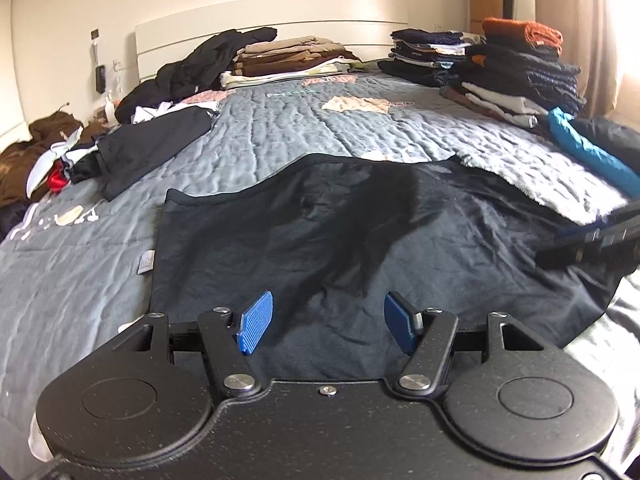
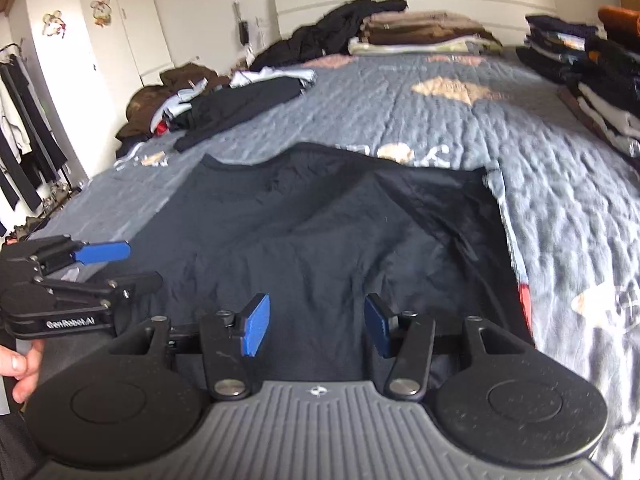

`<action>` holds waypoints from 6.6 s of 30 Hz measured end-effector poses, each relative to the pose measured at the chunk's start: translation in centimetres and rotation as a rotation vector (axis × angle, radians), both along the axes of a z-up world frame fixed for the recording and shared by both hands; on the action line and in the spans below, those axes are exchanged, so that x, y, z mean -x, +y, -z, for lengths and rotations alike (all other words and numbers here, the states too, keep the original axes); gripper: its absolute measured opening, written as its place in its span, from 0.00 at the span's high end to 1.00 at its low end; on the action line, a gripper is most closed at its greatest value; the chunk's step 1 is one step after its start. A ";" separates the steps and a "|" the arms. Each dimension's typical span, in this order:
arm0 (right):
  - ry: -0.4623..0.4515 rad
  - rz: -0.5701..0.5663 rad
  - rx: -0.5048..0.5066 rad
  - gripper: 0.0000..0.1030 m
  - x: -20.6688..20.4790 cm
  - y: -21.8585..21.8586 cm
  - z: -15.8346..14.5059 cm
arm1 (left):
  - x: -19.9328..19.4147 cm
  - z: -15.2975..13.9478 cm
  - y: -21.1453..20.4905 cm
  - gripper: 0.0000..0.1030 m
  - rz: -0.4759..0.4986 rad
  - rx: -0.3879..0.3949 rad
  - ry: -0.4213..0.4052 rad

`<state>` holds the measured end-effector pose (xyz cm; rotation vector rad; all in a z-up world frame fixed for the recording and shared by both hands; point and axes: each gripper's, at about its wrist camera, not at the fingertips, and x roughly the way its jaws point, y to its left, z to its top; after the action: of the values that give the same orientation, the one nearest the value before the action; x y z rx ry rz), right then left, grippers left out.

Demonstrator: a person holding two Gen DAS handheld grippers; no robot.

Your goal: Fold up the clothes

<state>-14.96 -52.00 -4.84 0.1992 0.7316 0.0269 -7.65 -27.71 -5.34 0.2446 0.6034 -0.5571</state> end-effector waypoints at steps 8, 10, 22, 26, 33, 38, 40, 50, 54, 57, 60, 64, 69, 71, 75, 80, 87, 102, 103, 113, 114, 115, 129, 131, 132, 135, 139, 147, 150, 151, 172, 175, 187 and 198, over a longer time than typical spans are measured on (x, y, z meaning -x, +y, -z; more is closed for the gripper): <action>0.069 0.043 0.040 0.50 0.2 1.2 0.5 | 0.4 -0.3 1.1 0.39 -0.019 0.032 0.036; 0.059 0.047 0.042 0.50 0.5 1.8 0.3 | 0.7 -0.4 1.5 0.39 -0.025 0.043 0.054; 0.044 0.080 0.069 0.50 1.4 5.0 -2.7 | 0.8 -1.3 1.9 0.34 -0.031 0.111 0.073; 0.046 0.084 0.109 0.50 2.0 4.8 -3.0 | 0.0 0.1 2.1 0.34 -0.064 0.110 0.100; 0.038 0.153 0.064 0.48 2.9 2.0 -1.4 | 1.0 -0.2 2.5 0.34 -0.052 0.091 0.064; 0.065 0.176 0.049 0.48 2.7 2.0 -0.1 | 1.3 -0.5 2.8 0.34 -0.038 0.087 0.064; 0.081 0.179 0.047 0.48 2.6 2.5 -0.3 | 1.1 -0.9 3.1 0.34 -0.049 0.102 0.071; 0.045 0.174 0.028 0.42 1.7 5.2 -2.7 | -0.1 -3.1 4.6 0.28 -0.100 0.140 0.049; 0.069 0.132 0.089 0.42 1.1 5.9 -2.2 | -0.8 -2.5 4.5 0.28 -0.112 0.119 0.068; 0.091 0.149 0.111 0.42 0.8 5.7 -2.1 | -0.8 -2.3 4.2 0.28 -0.097 0.098 0.069; 0.096 0.166 0.094 0.42 0.5 5.2 -2.2 | -0.9 -2.1 4.1 0.28 -0.092 0.089 0.079; 0.103 0.163 0.079 0.42 0.0 5.0 -2.1 | -1.3 -1.2 3.9 0.27 -0.090 0.067 0.096; 0.113 0.122 0.060 0.42 -0.8 5.6 -1.1 | -2.0 0.1 3.3 0.27 -0.113 0.020 0.150; 0.116 0.117 0.053 0.42 -1.1 5.7 -0.9 | -2.3 0.7 3.1 0.27 -0.122 0.009 0.175; 0.122 0.106 0.040 0.42 -1.7 6.0 -0.6 | -2.2 1.8 3.2 0.27 -0.119 -0.032 0.191; 0.140 0.096 0.037 0.42 -2.5 6.2 -0.6 | -2.1 2.4 3.8 0.27 -0.138 -0.083 0.230; 0.155 0.066 0.040 0.42 -3.9 6.7 -0.5 | -2.2 1.9 6.1 0.26 -0.198 0.075 0.292; 0.116 0.039 0.013 0.42 -4.5 8.0 -2.2 | -1.3 5.1 15.7 0.28 -0.519 0.785 0.597; 0.116 0.035 0.008 0.42 -4.7 8.1 -2.3 | -1.2 5.4 15.9 0.28 -0.536 0.793 0.603; 0.122 0.014 -0.035 0.42 -6.2 8.1 -2.4 | -2.0 6.1 17.0 0.29 -0.683 0.865 0.575; 0.122 0.013 -0.039 0.42 -6.4 8.1 -2.4 | -2.5 6.3 16.9 0.29 -0.689 0.875 0.575; 0.122 0.013 -0.044 0.42 -6.6 8.1 -2.4 | -3.0 6.5 16.7 0.29 -0.694 0.883 0.574; 0.089 -0.023 -0.052 0.42 -6.1 8.6 -3.3 | -3.2 7.6 15.9 0.61 -0.773 0.917 0.535; 0.089 -0.022 -0.051 0.42 -6.1 8.3 -3.4 | -3.7 7.8 16.1 0.62 -0.769 0.928 0.534; 0.089 -0.022 -0.051 0.42 -6.0 8.2 -3.4 | -4.1 7.7 16.0 0.62 -0.766 0.930 0.528; 0.090 -0.020 -0.047 0.42 -5.9 7.6 -3.3 | -4.8 7.2 15.4 0.77 -0.748 0.902 0.506; 0.098 -0.014 -0.050 0.42 -5.8 6.5 -3.0 | -4.6 5.7 14.6 0.84 -0.717 0.853 0.437; 0.091 0.027 -0.070 0.42 -3.6 3.0 -3.0 | -4.0 0.2 9.3 0.86 -0.517 0.682 0.249; 0.072 0.052 -0.086 0.42 -2.2 1.3 -3.4 | -3.8 -1.5 5.7 0.86 -0.421 0.632 0.204; 0.066 0.060 -0.091 0.42 -1.7 0.7 -3.5 | -3.7 -2.1 4.5 0.86 -0.388 0.615 0.189; -0.087 0.472 -0.207 0.41 7.8 -15.6 -5.8 | 3.9 4.7 -19.3 0.85 0.257 0.193 0.295; -0.065 0.441 -0.205 0.41 7.1 -15.6 -4.9 | 4.5 4.9 -18.1 0.81 0.278 0.194 0.296; -0.064 0.322 -0.017 0.41 3.2 -13.3 -2.2 | 6.2 0.3 -13.0 0.36 0.310 0.207 0.143; -0.051 -0.121 0.250 0.41 -1.3 -5.0 -0.6 | 2.7 -1.0 -7.9 0.36 0.203 0.230 0.197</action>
<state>-13.64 -56.98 -4.23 -0.0839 0.6883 0.0552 -10.31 -35.63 -4.30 0.0331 0.7023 -0.8477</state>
